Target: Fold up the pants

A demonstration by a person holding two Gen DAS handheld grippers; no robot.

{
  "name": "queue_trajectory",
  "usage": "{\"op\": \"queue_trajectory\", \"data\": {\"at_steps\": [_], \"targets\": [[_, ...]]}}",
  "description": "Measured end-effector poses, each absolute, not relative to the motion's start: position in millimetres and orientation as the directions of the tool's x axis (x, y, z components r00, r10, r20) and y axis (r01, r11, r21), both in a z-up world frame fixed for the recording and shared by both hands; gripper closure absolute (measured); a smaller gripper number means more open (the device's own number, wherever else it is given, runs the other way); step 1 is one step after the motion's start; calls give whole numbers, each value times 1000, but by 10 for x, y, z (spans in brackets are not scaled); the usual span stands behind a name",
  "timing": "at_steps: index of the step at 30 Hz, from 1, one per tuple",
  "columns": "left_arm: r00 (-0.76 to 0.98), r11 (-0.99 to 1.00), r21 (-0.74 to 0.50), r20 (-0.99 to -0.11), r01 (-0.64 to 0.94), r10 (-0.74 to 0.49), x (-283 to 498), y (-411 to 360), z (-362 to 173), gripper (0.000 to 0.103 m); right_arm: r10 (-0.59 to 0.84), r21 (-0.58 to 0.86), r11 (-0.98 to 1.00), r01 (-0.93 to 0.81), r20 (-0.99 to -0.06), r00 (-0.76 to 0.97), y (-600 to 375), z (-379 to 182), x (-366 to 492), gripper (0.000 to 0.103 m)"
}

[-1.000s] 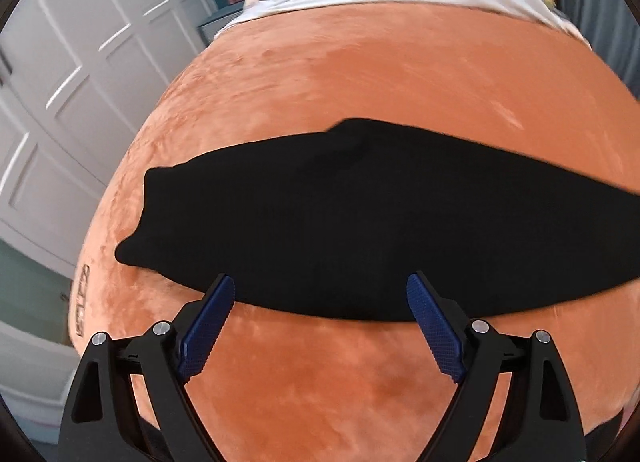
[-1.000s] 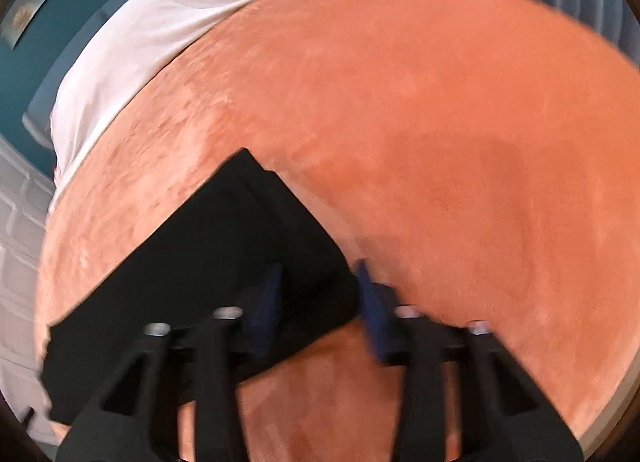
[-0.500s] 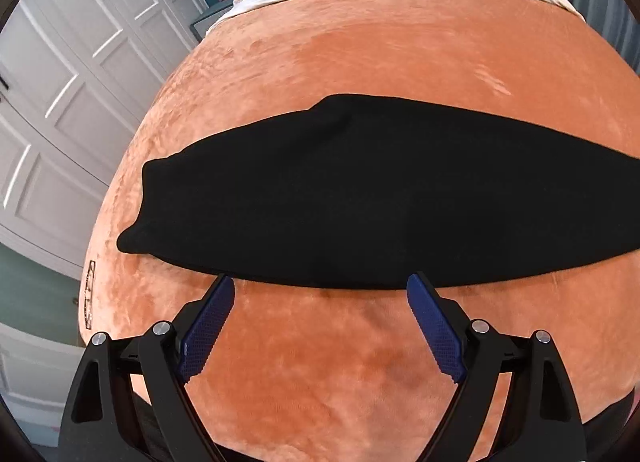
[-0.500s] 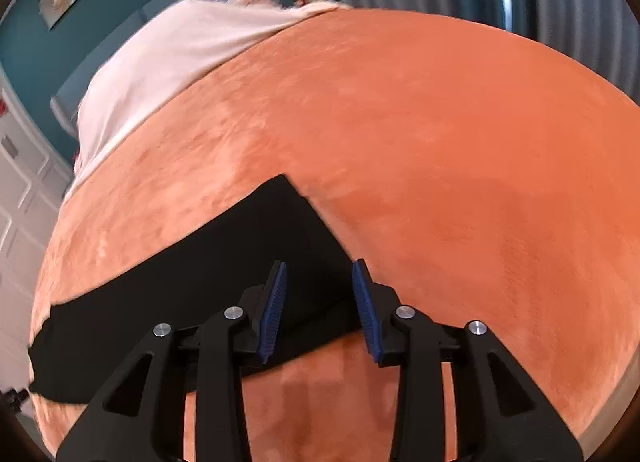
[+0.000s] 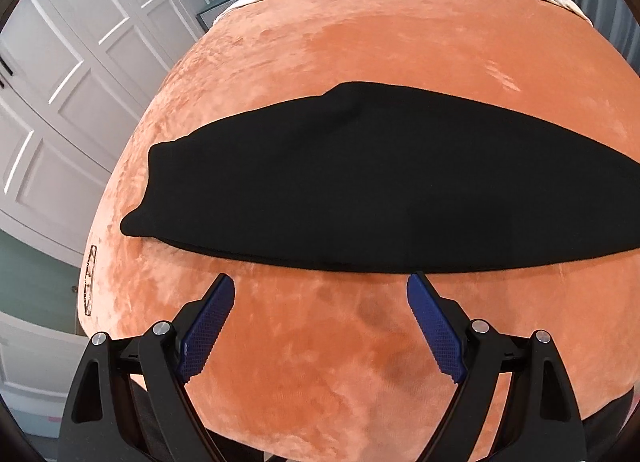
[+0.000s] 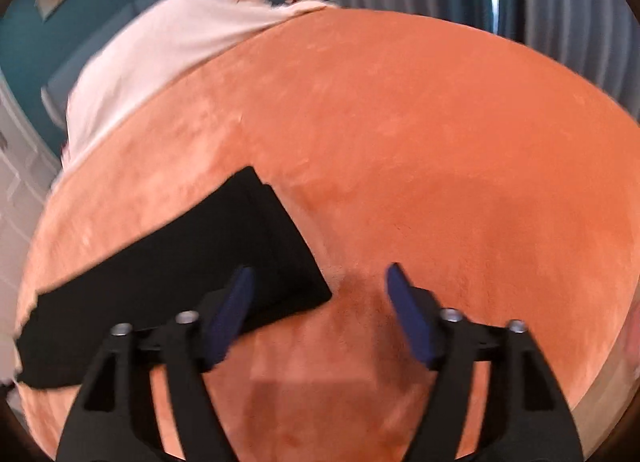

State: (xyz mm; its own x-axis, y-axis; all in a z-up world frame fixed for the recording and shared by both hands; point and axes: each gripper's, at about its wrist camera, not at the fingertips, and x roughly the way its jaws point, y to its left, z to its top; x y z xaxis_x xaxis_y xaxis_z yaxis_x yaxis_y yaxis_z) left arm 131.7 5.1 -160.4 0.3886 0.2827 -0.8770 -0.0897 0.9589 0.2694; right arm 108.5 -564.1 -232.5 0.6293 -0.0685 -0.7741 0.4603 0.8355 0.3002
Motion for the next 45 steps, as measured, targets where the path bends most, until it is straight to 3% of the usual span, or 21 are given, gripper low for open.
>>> {"op": "queue_trajectory", "data": {"at_steps": [4, 5, 6, 7, 10, 16, 22, 25, 28, 34, 35, 40, 45], "targets": [[350, 958, 268, -892, -102, 286, 1260, 165, -1690, 17, 12, 376, 794, 478, -795, 606, -5675, -2591, 1211, 32], [348, 960, 259, -894, -108, 281, 1232, 210, -1687, 17, 20, 395, 785, 477, -786, 618, -5662, -2609, 1257, 37], [349, 960, 256, -894, -114, 280, 1206, 251, -1678, 17, 48, 430, 765, 480, -781, 623, -5666, -2628, 1291, 62], [352, 960, 254, -893, -118, 280, 1186, 299, -1662, 17, 100, 481, 730, 485, -778, 621, -5679, -2662, 1351, 81], [368, 961, 240, -888, -135, 274, 1145, 456, -1604, 17, 113, 499, 711, 496, -777, 619, -5546, -2560, 1423, 85], [431, 976, 161, -878, -144, 208, 1140, 721, -1460, 17, 138, 488, 812, 320, -694, 706, -4621, -1603, 1590, 85], [521, 986, 111, -838, -122, 159, 1053, 899, -1243, 17, 339, 484, 875, 14, -633, 696, -3021, -961, 1941, 85], [547, 984, 138, -818, -114, 178, 994, 1013, -1177, 17, 425, 477, 874, -94, -655, 625, -2133, -1042, 2161, 85], [546, 980, 172, -815, -96, 197, 972, 1136, -1172, 17, 441, 435, 889, -142, -733, 517, -1279, -1459, 2382, 85], [542, 977, 200, -814, -77, 209, 927, 1404, -1241, 17, 407, 387, 913, -125, -853, 328, -605, -2347, 2363, 80], [544, 976, 203, -811, -82, 214, 919, 1439, -1257, 17, 393, 371, 919, -130, -853, 343, -566, -2331, 2298, 80], [550, 980, 181, -811, -87, 199, 938, 1524, -1343, 17, 423, 409, 904, -127, -805, 416, -760, -1953, 2064, 59], [492, 988, 93, -859, -123, 142, 1015, 1597, -1511, 17, 381, 359, 924, -132, -834, 399, -716, -1941, 2093, 58]]}}
